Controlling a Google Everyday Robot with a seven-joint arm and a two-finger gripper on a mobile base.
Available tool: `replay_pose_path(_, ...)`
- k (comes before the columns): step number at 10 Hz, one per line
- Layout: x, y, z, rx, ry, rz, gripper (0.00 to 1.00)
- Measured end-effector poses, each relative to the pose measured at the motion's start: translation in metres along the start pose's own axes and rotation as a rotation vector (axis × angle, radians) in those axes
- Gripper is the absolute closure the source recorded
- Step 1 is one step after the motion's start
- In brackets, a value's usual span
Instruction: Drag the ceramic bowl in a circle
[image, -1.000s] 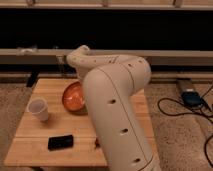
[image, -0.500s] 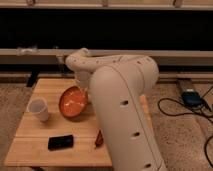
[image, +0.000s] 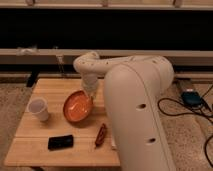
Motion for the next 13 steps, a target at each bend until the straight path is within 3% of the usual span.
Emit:
replay_pose_path(4, 0.01, -0.041, 0.008, 0.05, 0.031, 0.093, 1.0)
replay_pose_path(10, -0.024, -0.116, 0.017, 0.117, 0.004, 0.211, 1.0)
replay_pose_path(13, -0.051, -0.096, 0.012, 0.111, -0.033, 0.177, 1.0)
